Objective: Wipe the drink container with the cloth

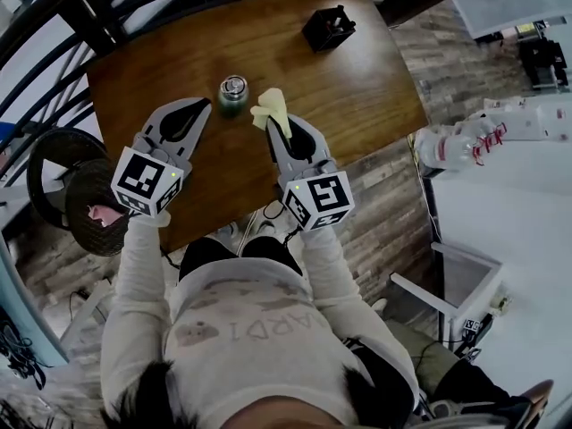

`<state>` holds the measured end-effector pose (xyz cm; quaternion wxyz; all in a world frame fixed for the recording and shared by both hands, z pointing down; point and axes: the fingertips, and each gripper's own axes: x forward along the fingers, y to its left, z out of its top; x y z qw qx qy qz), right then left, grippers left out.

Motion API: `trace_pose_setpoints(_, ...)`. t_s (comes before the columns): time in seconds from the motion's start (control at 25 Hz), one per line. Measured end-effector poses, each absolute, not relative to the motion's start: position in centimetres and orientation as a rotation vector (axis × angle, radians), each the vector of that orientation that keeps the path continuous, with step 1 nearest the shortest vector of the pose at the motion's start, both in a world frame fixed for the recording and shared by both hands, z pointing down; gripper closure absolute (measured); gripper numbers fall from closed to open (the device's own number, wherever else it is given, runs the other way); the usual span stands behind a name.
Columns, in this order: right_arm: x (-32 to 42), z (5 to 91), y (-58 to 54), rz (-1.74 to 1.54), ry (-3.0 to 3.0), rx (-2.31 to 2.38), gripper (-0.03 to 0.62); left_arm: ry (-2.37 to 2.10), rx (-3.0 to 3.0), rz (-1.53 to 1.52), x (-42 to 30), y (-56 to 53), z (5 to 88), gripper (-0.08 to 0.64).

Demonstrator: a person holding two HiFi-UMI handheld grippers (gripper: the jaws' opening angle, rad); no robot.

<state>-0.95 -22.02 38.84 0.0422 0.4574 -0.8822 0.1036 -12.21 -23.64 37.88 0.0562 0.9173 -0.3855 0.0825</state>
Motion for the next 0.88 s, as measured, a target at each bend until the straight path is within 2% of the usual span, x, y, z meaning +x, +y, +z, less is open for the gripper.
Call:
trace_pose_setpoints(0.56,-2.7,45.8,-25.9,0.429,-2.615,1.372,0.523,-0.963,2.788,0.591,-10.9,-30.6,46.1,0.563)
trace_pose_setpoints(0.88,-2.4,47.4,-26.2,0.456,-2.599,1.355,0.523,-0.919,2.781,0.639,-9.9,-31.7,47.4,0.561)
